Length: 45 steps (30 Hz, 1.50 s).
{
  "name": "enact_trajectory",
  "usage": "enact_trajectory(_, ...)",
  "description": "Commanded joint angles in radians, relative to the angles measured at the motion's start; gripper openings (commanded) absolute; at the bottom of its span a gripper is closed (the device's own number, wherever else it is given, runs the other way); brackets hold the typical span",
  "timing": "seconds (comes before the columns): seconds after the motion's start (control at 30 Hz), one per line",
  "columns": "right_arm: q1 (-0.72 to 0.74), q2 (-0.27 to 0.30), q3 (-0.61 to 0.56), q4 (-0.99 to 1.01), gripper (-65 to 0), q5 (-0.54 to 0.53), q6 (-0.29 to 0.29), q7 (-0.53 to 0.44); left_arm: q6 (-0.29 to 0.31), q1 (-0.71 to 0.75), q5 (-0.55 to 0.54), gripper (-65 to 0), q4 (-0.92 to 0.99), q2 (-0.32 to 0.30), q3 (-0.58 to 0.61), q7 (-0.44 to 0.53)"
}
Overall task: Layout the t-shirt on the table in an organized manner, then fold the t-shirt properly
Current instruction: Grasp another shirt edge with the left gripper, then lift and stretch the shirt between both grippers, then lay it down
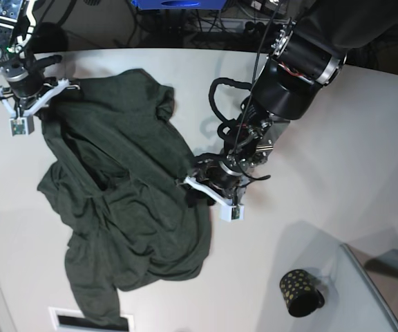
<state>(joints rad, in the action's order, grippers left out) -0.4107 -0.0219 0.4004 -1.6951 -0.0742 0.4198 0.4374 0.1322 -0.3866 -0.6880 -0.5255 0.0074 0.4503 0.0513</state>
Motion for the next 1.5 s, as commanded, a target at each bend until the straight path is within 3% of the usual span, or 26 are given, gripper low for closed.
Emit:
enact_trajectory(0.0,0.002,0.006,0.005,-0.016,-64.8,-0.008,0.000,-0.022,-0.009,-0.005,0.003,-65.0,0.000,-0.002,-0.005,-0.032)
enact_trajectory(0.13,0.002,0.006,0.005,-0.020,-64.8,-0.008,0.000,-0.022,-0.009,0.019,0.003,-65.0,-0.035,-0.062,0.000,-0.041)
enact_trajectory(0.37,0.000,0.033,-0.001,-0.026,-64.8,-0.011,0.000,-0.024,-0.013,0.268,0.003,-65.0,-0.471,-0.261,-0.011,-0.041)
enact_trajectory(0.6,-0.006,0.037,-0.001,-0.079,-64.8,-0.011,0.001,-0.019,-0.016,0.490,0.003,-65.0,-0.764,-0.389,-0.049,-0.032)
enact_trajectory(0.77,-0.038,0.030,0.007,-0.161,-64.8,-0.011,0.087,-0.018,-0.016,0.673,0.006,-65.0,-0.950,-0.393,-0.242,-0.041)
enact_trajectory(0.9,-0.040,0.030,0.009,-0.165,-64.8,-0.011,0.095,-0.018,-0.016,0.777,0.077,-65.0,-1.083,-0.393,-0.338,-0.041)
enact_trajectory(1.07,-0.043,0.029,0.009,-0.165,-64.8,-0.012,0.106,-0.022,-0.016,0.889,0.242,-65.0,-1.247,-0.372,-0.394,-0.041)
enact_trajectory(1.23,-0.038,0.032,0.010,-0.199,-64.8,-0.012,0.251,-0.019,-0.016,0.974,0.314,-65.0,-1.373,-0.361,-0.451,-0.041)
enact_trajectory(1.47,-0.087,0.032,0.009,-0.279,-64.8,-0.014,0.259,-0.018,-0.016,1.027,0.457,-65.0,-1.448,-0.361,-0.445,-0.040)
